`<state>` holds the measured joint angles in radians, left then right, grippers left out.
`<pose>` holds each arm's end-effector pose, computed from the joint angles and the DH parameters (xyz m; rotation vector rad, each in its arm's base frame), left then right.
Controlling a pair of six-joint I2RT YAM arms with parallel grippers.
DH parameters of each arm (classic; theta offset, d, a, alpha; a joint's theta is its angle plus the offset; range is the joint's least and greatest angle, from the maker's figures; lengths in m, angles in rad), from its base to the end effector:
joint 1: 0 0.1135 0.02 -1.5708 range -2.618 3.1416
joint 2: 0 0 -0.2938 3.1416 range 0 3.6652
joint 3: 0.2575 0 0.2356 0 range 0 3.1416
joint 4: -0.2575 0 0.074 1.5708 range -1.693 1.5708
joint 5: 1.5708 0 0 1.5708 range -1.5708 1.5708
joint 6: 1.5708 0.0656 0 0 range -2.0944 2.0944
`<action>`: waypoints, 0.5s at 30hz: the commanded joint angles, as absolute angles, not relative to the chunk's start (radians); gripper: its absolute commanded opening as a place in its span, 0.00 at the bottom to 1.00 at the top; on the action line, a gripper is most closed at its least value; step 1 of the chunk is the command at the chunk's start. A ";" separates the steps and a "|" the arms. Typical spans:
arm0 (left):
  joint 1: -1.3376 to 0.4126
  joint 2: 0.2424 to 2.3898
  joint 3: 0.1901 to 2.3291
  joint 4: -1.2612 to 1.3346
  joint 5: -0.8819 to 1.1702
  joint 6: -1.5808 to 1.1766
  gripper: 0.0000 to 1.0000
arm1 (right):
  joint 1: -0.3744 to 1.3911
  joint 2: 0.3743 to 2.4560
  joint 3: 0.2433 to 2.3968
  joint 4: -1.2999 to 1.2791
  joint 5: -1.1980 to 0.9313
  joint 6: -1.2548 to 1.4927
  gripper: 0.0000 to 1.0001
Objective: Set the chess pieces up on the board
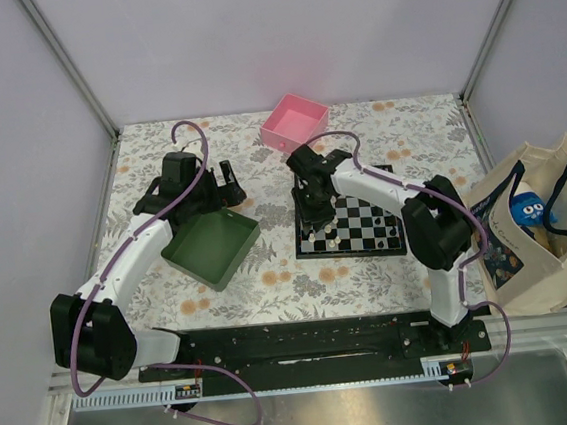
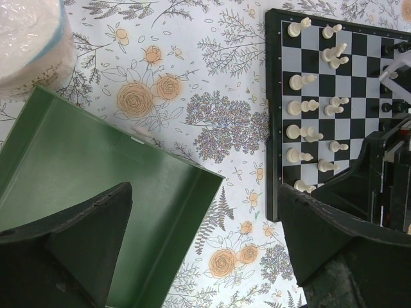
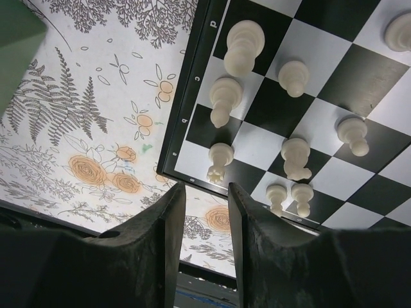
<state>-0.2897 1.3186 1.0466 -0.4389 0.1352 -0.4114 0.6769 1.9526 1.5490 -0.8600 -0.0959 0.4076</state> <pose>0.2731 -0.0906 0.3039 -0.0694 2.3275 -0.5145 0.3115 0.2584 0.2191 -0.4116 2.8778 0.3517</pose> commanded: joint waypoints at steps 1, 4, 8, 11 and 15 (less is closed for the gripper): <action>-0.290 1.319 1.049 -0.397 0.156 -0.413 0.99 | 0.692 1.973 1.549 -0.850 -0.107 0.396 0.41; -0.290 1.319 1.049 -0.397 0.155 -0.413 0.99 | 0.690 1.980 1.549 -0.850 -0.098 0.397 0.41; -0.288 1.324 1.049 -0.397 0.160 -0.413 0.99 | 0.692 1.996 1.554 -0.848 -0.089 0.397 0.41; -0.288 1.324 1.051 -0.397 0.163 -0.413 0.99 | 0.690 2.003 1.552 -0.850 -0.089 0.397 0.40; -0.288 1.325 1.051 -0.397 0.161 -0.413 0.99 | 0.692 2.009 1.549 -0.850 -0.092 0.397 0.35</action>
<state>-0.2897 1.3201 1.0466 -0.4389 0.1417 -0.4118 0.6823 2.0006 1.5486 -0.8585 -0.0959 0.4057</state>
